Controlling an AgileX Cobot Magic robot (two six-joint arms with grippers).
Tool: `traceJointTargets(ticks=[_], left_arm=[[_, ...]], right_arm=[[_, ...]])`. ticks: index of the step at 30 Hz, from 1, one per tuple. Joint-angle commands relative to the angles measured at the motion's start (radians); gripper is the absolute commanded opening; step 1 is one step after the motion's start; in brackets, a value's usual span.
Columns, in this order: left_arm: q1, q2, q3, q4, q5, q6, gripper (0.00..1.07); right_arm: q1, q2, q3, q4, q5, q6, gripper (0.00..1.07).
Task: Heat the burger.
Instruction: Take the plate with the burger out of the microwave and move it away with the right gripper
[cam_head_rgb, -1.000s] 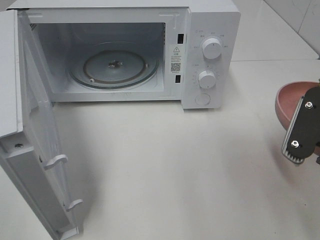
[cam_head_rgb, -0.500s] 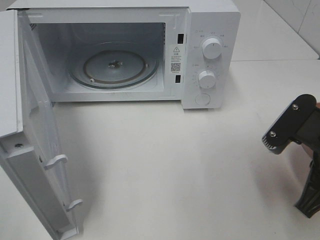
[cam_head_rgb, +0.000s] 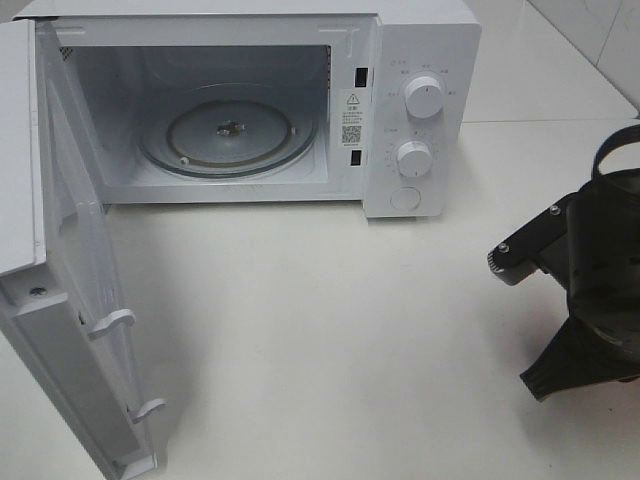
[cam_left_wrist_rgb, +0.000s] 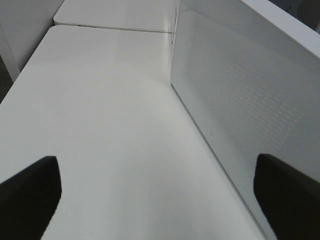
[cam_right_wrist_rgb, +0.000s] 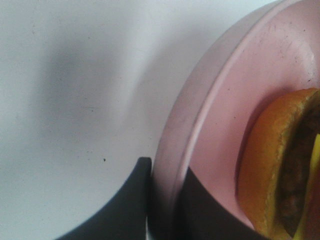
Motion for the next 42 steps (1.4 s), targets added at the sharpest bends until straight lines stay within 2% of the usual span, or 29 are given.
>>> traceJointTargets(ticks=[1, 10, 21, 32, 38, 39, 41, 42], left_arm=[[0.004, -0.020, 0.004, -0.002, -0.005, 0.000, 1.00], [0.004, -0.020, 0.004, -0.002, -0.005, 0.000, 1.00], [0.004, -0.020, 0.004, -0.002, -0.005, 0.000, 1.00], [0.004, -0.020, 0.004, -0.002, -0.005, 0.000, 1.00], [0.004, -0.020, 0.004, -0.002, -0.005, 0.000, 1.00], [0.004, -0.020, 0.004, -0.002, -0.005, 0.000, 1.00], [0.004, -0.020, 0.004, -0.002, -0.005, 0.000, 1.00], [0.004, -0.020, 0.004, -0.002, -0.005, 0.000, 1.00]], right_arm=[[-0.008, 0.031, -0.008, -0.065, 0.059, 0.021, 0.01], [-0.010, 0.122, -0.008, -0.114, 0.056, 0.130, 0.03], [-0.120, 0.232, -0.008, -0.137, -0.048, 0.180, 0.03], [-0.124, 0.309, -0.008, -0.184, -0.084, 0.266, 0.06], [-0.124, 0.319, -0.008, -0.181, -0.083, 0.261, 0.14], [-0.124, 0.317, -0.008, -0.170, -0.083, 0.249, 0.19], [-0.124, 0.315, -0.008, -0.164, -0.083, 0.244, 0.22], [-0.121, 0.302, -0.008, -0.149, -0.084, 0.237, 0.28]])
